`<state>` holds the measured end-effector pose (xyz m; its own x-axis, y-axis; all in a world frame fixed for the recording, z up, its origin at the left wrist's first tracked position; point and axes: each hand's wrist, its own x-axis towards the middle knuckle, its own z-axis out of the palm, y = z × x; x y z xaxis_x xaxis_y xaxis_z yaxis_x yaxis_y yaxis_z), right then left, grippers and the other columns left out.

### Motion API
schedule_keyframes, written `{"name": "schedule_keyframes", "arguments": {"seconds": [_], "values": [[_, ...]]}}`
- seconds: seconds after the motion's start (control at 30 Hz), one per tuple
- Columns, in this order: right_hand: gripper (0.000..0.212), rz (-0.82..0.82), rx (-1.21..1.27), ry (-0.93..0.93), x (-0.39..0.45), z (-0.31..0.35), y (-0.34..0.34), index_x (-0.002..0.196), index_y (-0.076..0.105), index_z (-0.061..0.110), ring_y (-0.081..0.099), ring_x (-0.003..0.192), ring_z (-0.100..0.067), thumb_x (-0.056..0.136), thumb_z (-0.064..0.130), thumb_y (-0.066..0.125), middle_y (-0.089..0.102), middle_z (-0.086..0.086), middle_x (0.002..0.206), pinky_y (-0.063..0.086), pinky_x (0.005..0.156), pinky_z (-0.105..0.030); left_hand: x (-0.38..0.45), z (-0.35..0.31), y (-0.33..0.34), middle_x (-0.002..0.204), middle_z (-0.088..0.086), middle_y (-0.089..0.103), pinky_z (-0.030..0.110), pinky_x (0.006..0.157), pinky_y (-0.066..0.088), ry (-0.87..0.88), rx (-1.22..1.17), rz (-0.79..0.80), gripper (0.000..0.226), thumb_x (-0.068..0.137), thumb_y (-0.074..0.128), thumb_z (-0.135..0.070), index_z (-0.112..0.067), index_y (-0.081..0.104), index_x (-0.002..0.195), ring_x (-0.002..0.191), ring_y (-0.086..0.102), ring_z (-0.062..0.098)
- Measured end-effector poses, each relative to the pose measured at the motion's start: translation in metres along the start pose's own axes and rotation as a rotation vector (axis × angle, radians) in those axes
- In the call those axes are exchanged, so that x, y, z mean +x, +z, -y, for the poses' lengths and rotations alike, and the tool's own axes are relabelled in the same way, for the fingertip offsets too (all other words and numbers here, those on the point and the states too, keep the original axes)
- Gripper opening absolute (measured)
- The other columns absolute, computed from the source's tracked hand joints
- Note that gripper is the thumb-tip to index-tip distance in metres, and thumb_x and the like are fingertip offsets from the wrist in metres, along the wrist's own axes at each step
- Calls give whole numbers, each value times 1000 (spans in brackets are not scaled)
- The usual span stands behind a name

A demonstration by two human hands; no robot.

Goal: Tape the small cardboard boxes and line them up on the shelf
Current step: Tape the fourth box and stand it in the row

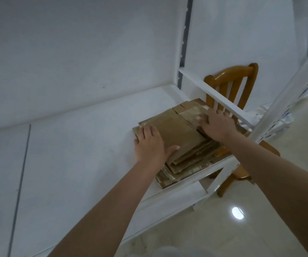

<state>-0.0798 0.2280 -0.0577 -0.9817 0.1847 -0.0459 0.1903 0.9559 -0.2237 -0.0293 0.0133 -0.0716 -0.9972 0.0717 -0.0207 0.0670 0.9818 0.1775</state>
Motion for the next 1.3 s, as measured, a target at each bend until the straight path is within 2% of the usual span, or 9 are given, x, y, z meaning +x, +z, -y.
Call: {"name": "schedule_keyframes", "arguments": {"seconds": [0.13, 0.4, 0.63, 0.93, 1.1, 1.13, 1.2, 1.23, 1.3], "values": [[73, 29, 27, 32, 9, -6, 9, 144, 37, 8, 19, 144, -44, 96, 63, 29, 35, -22, 151, 22, 113, -60, 0, 4, 14, 161, 20, 5, 48, 115, 25, -95, -13, 104, 119, 77, 33, -84, 3, 2, 152, 149, 5, 34], [73, -25, -1, 3, 16, -7, 15, 143, 39, 8, 27, 138, -45, 95, 63, 36, 33, -24, 149, 25, 111, -56, 2, 2, 18, 161, 22, 3, 50, 115, 23, -149, -31, 201, 120, 78, 35, -83, 4, -3, 152, 149, 5, 34], [90, -24, 15, 36, 18, -19, 24, 151, 22, 13, 23, 144, -41, 88, 76, 27, 28, -20, 156, 8, 116, -57, -10, 3, 25, 163, 15, 6, 49, 117, 20, -162, -139, 228, 118, 81, 39, -78, 0, -14, 151, 150, 6, 28], [90, -147, 134, 22, 17, -21, 9, 143, 33, 8, 34, 136, -44, 84, 75, 44, 38, -24, 145, 26, 111, -56, -11, 4, 10, 161, 14, 13, 47, 119, 22, -23, -292, 67, 112, 84, 47, -70, -1, -9, 153, 149, 13, 28], [89, -274, 100, 12, 19, -13, -5, 139, 40, 7, 43, 127, -44, 85, 77, 35, 46, -25, 138, 33, 106, -54, -3, 6, -19, 144, 12, 46, 45, 104, 45, 49, -452, -131, 87, 92, 46, -60, -7, 11, 152, 129, 48, 27], [86, -271, 89, 5, 20, -11, -7, 139, 42, 9, 43, 126, -45, 86, 77, 32, 46, -25, 137, 33, 105, -54, -1, 7, -25, 139, 10, 51, 39, 99, 49, 47, -510, -155, 82, 93, 49, -56, -8, 15, 151, 122, 53, 24], [81, -229, 67, -20, 21, -9, -8, 135, 48, 12, 44, 124, -46, 89, 75, 25, 48, -25, 135, 33, 104, -55, 1, 9, -34, 125, -1, 57, 15, 80, 52, 21, -677, -202, 70, 93, 59, -44, -14, 25, 147, 106, 58, 13], [79, -206, 56, -29, 21, -9, -8, 132, 52, 14, 44, 124, -46, 90, 74, 23, 48, -24, 134, 32, 105, -55, 2, 8, -37, 116, -8, 57, 9, 71, 51, -3, -761, -214, 66, 92, 63, -37, -17, 29, 145, 99, 58, 9], [75, -191, 35, -46, 20, -7, -6, 127, 57, 16, 42, 126, -46, 91, 72, 22, 49, -23, 135, 29, 107, -56, 2, 6, -40, 99, -21, 51, 8, 64, 50, -69, -891, -223, 60, 94, 64, -27, -17, 31, 143, 85, 58, 2]]}}
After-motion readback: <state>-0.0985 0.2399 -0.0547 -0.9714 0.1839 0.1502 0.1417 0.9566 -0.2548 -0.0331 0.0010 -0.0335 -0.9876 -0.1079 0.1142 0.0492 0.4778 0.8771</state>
